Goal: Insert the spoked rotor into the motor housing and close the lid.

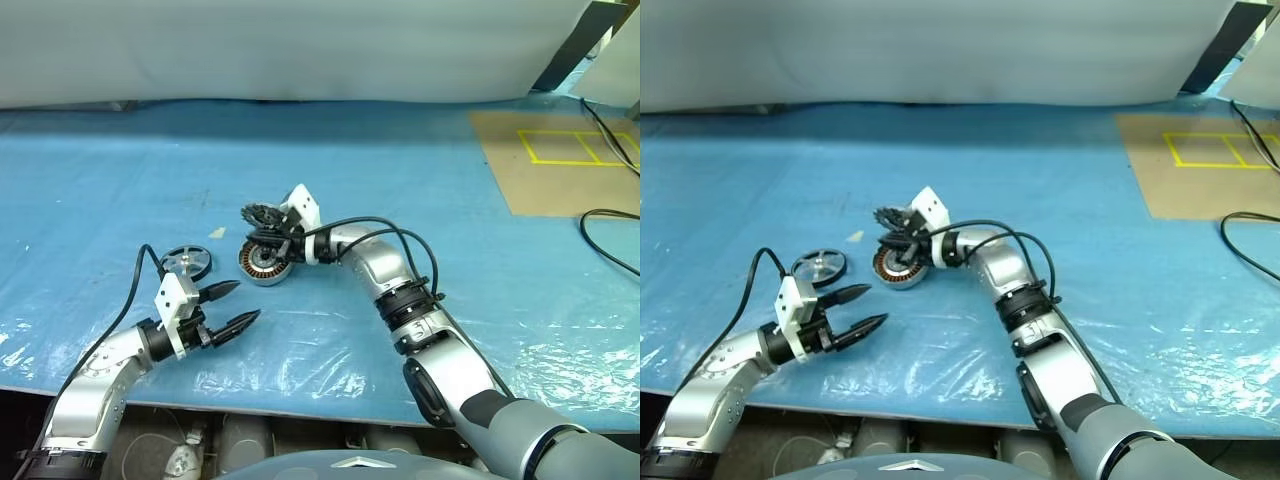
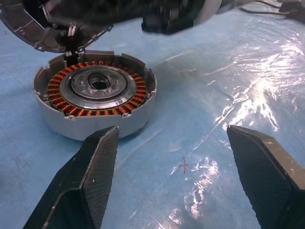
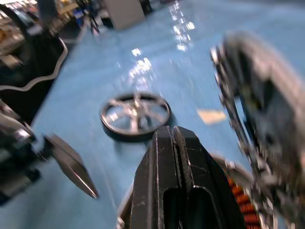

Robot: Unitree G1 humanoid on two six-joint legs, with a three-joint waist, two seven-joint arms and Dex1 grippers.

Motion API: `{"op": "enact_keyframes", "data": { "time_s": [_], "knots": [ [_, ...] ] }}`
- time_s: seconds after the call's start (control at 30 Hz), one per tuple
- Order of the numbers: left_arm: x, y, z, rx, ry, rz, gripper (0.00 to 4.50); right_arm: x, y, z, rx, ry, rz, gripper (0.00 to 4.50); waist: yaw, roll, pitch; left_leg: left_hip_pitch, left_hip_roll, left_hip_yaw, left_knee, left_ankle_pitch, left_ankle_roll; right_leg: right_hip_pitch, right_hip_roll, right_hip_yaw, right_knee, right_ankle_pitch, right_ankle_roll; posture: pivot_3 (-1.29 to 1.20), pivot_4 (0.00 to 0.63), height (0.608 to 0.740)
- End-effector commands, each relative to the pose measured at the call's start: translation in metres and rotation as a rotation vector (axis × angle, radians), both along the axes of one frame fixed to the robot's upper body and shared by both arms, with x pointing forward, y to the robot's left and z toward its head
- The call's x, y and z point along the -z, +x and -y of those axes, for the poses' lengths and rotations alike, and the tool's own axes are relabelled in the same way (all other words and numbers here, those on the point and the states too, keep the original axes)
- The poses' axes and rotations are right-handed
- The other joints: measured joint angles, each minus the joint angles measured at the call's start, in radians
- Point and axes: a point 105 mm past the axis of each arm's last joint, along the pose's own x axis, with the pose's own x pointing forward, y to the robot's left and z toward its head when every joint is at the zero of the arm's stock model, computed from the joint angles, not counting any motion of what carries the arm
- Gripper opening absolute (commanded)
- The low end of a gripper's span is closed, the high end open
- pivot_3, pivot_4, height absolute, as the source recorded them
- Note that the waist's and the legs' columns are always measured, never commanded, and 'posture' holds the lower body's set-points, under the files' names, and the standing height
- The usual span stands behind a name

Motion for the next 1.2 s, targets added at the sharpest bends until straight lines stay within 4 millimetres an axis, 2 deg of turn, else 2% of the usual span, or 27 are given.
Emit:
{"op": "enact_keyframes", "data": {
  "time_s": [0.03,0.2,0.3,0.53,0.63,0.87,1.03,1.1,1.2],
  "knots": [
    [-0.006,0.000,0.002,0.010,-0.002,0.026,3.80,0.012,-0.004,-0.003,-0.013,-0.082,0.060,0.03,0.000,0.000,0.000,0.000,0.000,0.000,0.000,0.000,0.000,0.000,0.000,0.000,0.000,0.000,0.000,0.00,0.150,0.740],
    [-0.006,0.000,0.002,0.005,-0.003,0.029,3.80,0.063,0.004,0.005,0.062,-0.324,0.113,0.03,-0.002,0.000,0.000,0.000,0.000,0.000,-0.001,0.000,-0.001,0.000,0.000,0.000,-0.001,0.000,0.000,0.00,0.150,0.740],
    [-0.006,0.000,0.002,0.002,-0.004,0.028,3.80,0.071,0.009,0.006,0.098,-0.351,0.098,0.03,-0.005,0.000,0.000,0.004,0.000,0.000,-0.001,0.000,-0.001,0.002,0.000,0.000,0.000,-0.003,-0.004,0.00,0.150,0.740],
    [-0.006,0.000,0.003,0.002,-0.005,0.023,3.80,0.044,-0.001,-0.001,0.034,-0.192,0.070,0.03,0.000,0.000,0.000,0.005,0.000,0.001,0.001,0.000,0.000,0.004,-0.002,0.001,-0.001,-0.003,-0.005,0.00,0.150,0.740],
    [-0.006,0.001,0.003,0.003,-0.006,0.024,3.80,0.019,-0.005,-0.005,-0.007,-0.057,0.001,0.03,0.000,0.000,0.000,0.002,0.000,0.001,0.001,0.000,0.000,0.002,-0.002,0.001,-0.001,-0.003,-0.004,0.00,0.150,0.740],
    [-0.007,0.001,0.004,0.018,-0.006,0.017,3.80,0.036,0.009,0.000,0.085,-0.201,0.113,0.03,-0.002,0.000,0.000,0.000,0.000,0.001,-0.001,0.000,0.000,0.000,0.000,-0.001,0.000,0.000,0.000,0.00,0.150,0.740],
    [-0.011,0.004,-0.005,0.001,0.009,0.037,3.80,0.050,0.017,0.006,0.153,-0.261,0.145,0.03,-0.002,0.000,0.000,0.001,0.000,0.001,-0.001,0.000,0.000,0.000,-0.001,0.000,0.000,0.000,0.000,0.00,0.150,0.740],
    [-0.012,0.006,-0.006,-0.007,0.010,0.043,3.80,0.046,0.022,0.007,0.187,-0.230,0.116,0.03,-0.002,0.000,0.000,0.002,0.000,0.001,-0.001,0.000,0.000,0.001,-0.001,0.000,0.000,-0.002,-0.004,0.00,0.150,0.740],
    [-0.013,0.006,-0.006,-0.009,0.008,0.045,3.80,0.035,0.017,0.000,0.142,-0.169,0.099,0.03,-0.002,0.000,0.000,0.002,0.000,0.001,0.000,0.000,0.000,0.001,-0.001,0.000,0.000,-0.002,-0.004,0.00,0.150,0.740]
  ]
}}
